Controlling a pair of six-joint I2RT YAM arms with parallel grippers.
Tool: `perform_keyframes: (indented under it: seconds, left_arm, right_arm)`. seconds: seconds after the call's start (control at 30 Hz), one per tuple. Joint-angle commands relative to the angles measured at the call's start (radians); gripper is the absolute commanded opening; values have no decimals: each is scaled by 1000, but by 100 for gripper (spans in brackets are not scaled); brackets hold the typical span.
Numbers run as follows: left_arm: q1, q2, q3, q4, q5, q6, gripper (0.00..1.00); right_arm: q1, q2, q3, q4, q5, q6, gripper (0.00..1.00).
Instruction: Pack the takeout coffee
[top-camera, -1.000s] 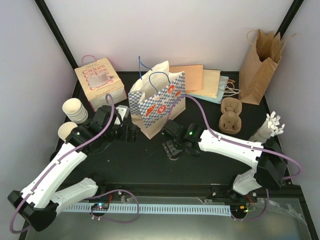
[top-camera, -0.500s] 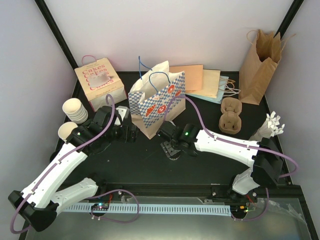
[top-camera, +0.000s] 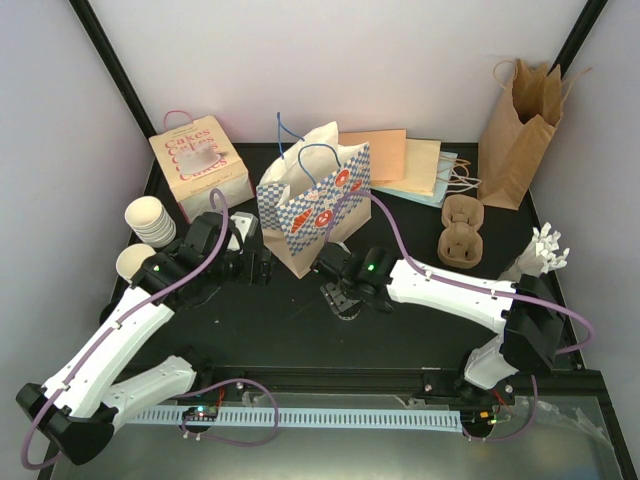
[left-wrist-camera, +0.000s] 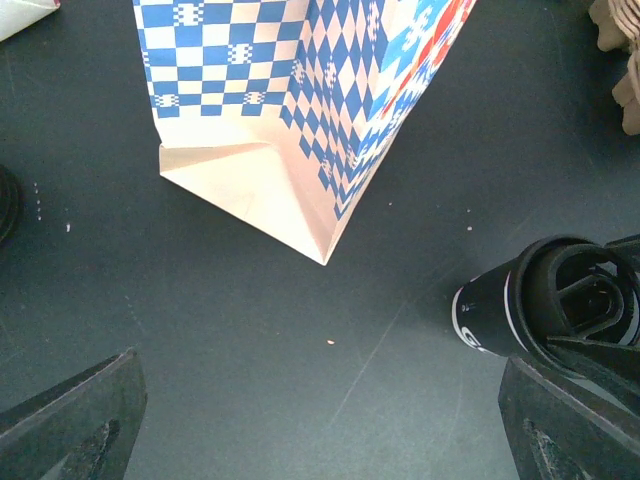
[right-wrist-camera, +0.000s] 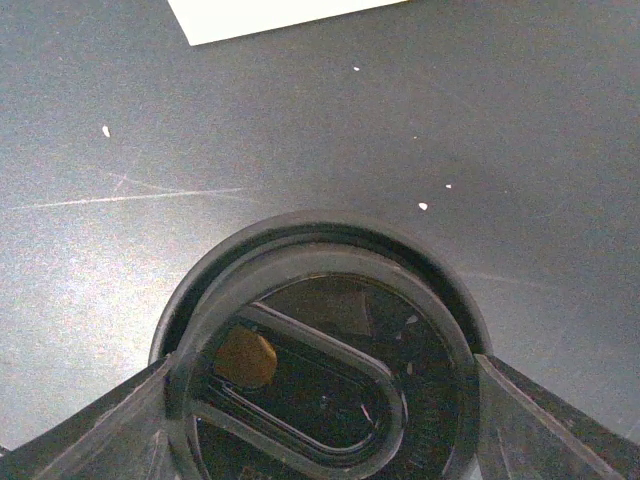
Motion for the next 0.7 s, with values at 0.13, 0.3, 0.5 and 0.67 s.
perform_keyframes:
  seconds: [0.13,0.3,0.5,0.67]
  left_arm:
    - [9,-16,7,5,-12,16,99]
    - [11,-16,25,-11,-26,20,99]
    - [19,-10,53,-30,-43,26,99]
    - [27,4,81,-41,-51,33,99]
  right_arm:
    - [1,-1,-8,-57,67,-4,74]
    - [0,-48,3,-60,100,-3,74]
    - [-3,-86,-1,-66,128,-8,73]
    - [-16,-109,-16,-61,129,-14,73]
